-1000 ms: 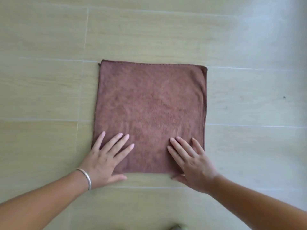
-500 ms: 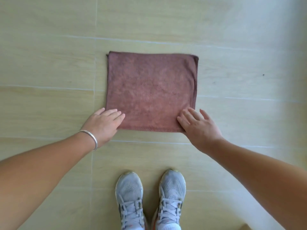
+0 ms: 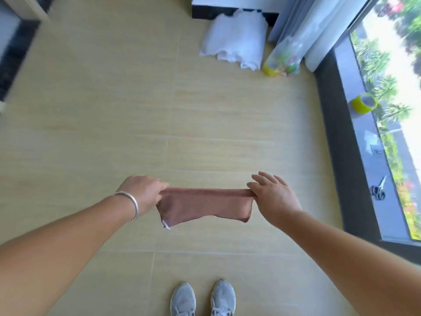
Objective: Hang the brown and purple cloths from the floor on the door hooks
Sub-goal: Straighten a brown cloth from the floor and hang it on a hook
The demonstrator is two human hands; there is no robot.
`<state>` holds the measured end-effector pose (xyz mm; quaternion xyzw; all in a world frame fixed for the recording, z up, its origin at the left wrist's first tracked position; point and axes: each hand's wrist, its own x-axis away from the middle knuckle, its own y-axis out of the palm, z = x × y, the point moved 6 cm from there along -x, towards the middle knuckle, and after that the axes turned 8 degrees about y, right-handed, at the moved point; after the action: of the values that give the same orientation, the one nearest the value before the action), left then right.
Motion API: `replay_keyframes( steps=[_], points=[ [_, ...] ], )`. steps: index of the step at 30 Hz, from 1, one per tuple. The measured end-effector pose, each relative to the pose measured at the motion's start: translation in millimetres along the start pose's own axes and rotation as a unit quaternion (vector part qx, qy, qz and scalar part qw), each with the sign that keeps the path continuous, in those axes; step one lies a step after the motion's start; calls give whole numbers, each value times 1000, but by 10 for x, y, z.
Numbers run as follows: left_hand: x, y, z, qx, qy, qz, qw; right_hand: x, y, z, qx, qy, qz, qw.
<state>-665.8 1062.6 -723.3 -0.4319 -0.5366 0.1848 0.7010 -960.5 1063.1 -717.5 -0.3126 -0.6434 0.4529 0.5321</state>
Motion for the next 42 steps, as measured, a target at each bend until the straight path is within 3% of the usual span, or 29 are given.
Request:
replay_keyframes(
  steps=[10, 23, 34, 37, 42],
  points=[
    [1651, -2658, 13, 69, 7, 14, 997, 855, -2968, 113, -29, -42, 49, 998],
    [3796, -5862, 95, 32, -7, 246, 969, 2248, -6573, 14, -60, 2, 240, 969],
    [5441, -7189, 384, -46, -46, 341, 938, 3364, -8175, -219, -18, 33, 286, 957],
    [5705, -7329, 389, -57, -60, 371, 925, 3501, -8399, -289, -19, 20, 300, 954],
    [5832, -7272, 309, -67, -87, 349, 931, 3451, -8490, -451, -15, -7, 290, 957]
  ],
)
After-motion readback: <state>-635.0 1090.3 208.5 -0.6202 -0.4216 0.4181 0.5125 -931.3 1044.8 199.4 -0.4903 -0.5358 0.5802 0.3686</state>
